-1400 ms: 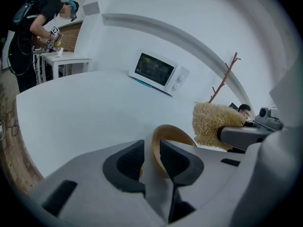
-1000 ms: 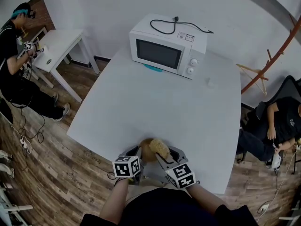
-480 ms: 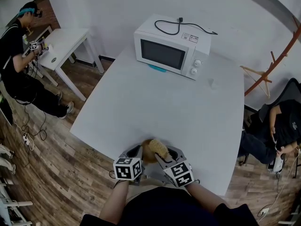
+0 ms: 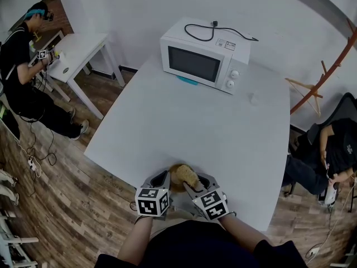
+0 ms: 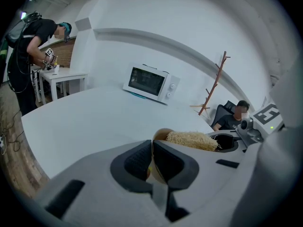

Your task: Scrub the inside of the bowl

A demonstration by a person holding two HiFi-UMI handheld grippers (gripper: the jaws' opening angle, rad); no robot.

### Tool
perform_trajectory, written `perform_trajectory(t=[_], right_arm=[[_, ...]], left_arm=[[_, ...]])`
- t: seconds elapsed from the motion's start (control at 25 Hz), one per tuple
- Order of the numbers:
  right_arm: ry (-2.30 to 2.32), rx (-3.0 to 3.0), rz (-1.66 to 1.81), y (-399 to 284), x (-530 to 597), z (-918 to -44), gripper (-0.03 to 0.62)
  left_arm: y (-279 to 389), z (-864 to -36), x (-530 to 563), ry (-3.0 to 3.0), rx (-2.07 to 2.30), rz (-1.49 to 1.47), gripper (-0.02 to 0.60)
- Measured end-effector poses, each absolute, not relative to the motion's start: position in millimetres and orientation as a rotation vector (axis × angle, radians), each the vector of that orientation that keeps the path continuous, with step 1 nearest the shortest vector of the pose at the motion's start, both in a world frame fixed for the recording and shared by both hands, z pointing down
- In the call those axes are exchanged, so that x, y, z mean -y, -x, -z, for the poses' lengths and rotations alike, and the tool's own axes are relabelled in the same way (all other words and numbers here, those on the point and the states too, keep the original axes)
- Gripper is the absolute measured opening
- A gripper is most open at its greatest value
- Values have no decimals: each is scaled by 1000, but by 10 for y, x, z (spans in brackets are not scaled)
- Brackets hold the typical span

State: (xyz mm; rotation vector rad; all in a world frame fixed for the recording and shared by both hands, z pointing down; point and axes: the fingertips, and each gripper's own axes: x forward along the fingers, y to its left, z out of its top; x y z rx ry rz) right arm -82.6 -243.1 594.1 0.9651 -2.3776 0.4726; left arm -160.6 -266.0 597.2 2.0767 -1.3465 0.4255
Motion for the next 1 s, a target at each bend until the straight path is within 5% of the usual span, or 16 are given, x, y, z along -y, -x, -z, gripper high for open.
perform_trajectory(t=[1.0], right_arm=[[-840,2368,-508,1069,2317,-5949,184]], left_arm=[[1534,-5886,2627,-2116,1338,-417,28]])
